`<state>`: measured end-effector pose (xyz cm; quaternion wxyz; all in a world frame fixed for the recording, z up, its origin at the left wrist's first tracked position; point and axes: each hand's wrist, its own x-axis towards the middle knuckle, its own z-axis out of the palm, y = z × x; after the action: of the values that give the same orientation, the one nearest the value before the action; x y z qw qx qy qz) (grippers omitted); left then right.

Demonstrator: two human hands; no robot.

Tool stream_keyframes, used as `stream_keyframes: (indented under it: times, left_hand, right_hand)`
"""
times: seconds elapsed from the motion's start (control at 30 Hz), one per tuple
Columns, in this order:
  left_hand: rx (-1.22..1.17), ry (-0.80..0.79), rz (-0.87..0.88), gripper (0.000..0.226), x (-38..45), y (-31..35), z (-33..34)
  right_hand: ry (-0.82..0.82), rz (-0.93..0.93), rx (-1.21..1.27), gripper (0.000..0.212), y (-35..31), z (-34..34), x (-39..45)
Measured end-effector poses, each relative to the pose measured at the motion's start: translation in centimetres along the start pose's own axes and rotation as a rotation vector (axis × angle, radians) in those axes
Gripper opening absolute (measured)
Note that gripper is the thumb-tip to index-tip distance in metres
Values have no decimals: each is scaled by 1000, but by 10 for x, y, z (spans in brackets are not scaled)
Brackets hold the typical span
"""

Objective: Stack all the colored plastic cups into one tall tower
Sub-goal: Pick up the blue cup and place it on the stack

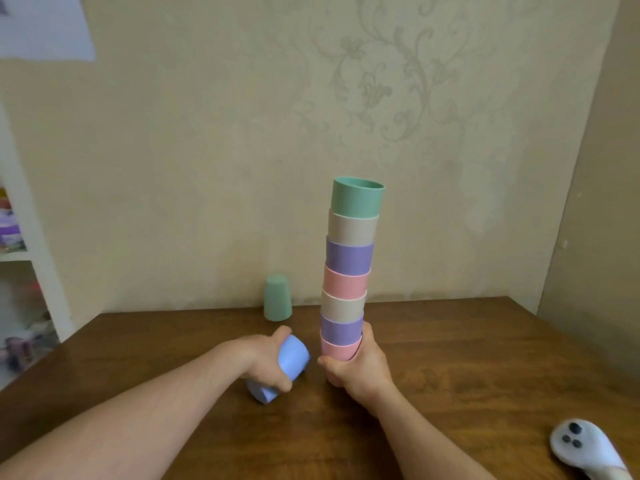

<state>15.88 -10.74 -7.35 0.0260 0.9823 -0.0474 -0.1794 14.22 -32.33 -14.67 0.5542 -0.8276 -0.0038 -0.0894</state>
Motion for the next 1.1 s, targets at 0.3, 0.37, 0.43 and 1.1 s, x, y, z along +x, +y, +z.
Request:
stream_keyframes:
  times: [0.3,0.37,0.43,1.1]
  left_hand:
    - [-1018,594,117,106,-55,-17,-34]
    - [-1214,856,163,107,-76,-5,-87]
    - [-1378,1025,316,106,-105,15,-141]
    - [-1294,714,664,80,-110,93,-157]
  right_hand:
    - [-38,-8,3,72,-14,10,-48]
    - [-43,8,5,74,-19,12,-53]
    - [-45,13,2,77,-22,12,-57]
    - [-60,-11,38,81,-13,14,-47]
